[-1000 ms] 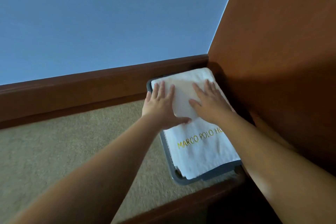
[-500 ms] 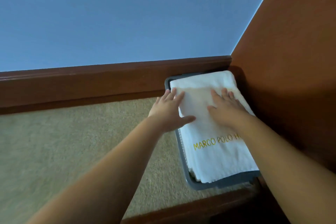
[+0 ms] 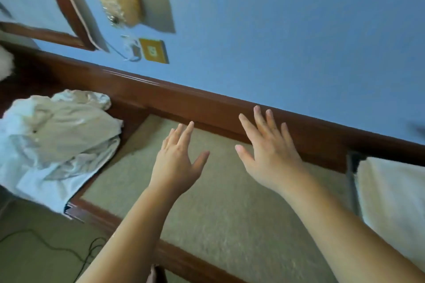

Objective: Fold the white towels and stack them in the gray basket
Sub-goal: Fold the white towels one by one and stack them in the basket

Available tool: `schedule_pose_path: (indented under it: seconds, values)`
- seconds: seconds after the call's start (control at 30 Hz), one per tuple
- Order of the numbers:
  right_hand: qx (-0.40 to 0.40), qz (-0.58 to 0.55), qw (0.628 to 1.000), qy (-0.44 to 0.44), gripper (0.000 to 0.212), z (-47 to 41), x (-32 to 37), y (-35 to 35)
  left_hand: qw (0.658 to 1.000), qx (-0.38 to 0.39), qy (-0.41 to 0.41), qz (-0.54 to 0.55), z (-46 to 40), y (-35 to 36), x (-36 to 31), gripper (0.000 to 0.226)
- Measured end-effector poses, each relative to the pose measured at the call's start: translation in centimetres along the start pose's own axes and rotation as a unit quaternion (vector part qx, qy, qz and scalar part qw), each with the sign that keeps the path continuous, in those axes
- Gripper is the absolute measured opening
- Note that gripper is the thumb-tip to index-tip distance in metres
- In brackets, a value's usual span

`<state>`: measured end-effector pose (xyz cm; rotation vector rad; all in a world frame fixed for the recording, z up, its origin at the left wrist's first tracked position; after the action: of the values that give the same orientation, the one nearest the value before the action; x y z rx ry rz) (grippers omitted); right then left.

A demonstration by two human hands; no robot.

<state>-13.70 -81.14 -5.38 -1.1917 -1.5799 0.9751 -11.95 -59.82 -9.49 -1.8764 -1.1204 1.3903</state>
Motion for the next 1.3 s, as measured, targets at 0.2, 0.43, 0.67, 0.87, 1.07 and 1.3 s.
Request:
schedule_pose_path:
  seconds: [0.2,0.43,0.67,0.87,1.07,1.3]
  values:
    - [0.030,-0.023,0.992,-0.120,0.076,-6.3,17.2,4.6,0.990,-0.075,-0.114,-0.021,-1.6,-10.4,16.2,0.079]
    - [0.092,-0.053,0.978,-0.178,0.075,-12.7,34.9,13.3,0.979,-0.069,-0.191,-0.020,-4.0,-16.7,34.1,0.076]
    - [0.182,-0.054,0.961,-0.203,0.076,-18.0,49.1,23.6,0.971,-0.053,-0.231,-0.042,-8.1,-21.0,48.2,0.066]
    - [0.263,-0.052,0.952,-0.149,0.057,-18.9,55.3,31.3,0.972,-0.020,-0.219,-0.079,-11.5,-20.7,55.6,0.065]
    - [0.217,-0.128,0.966,-0.056,0.031,-20.8,59.7,33.8,0.981,-0.024,-0.141,-0.134,-16.0,-20.5,59.3,0.055]
    - [0.128,-0.236,0.963,0.025,0.011,-22.4,60.4,32.2,0.991,-0.032,-0.058,-0.120,-19.0,-20.4,60.0,0.036]
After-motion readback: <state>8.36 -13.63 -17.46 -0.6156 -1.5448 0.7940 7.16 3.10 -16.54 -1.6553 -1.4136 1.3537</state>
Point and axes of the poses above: each hand's wrist, its own z-axis away from the middle knuckle, its own y-axis out of the palm, x = y × z, the point moved 9 cm from there along -z, towards the middle knuckle, and after that the axes turned 15 degrees about -x, right-handed, at the moved point
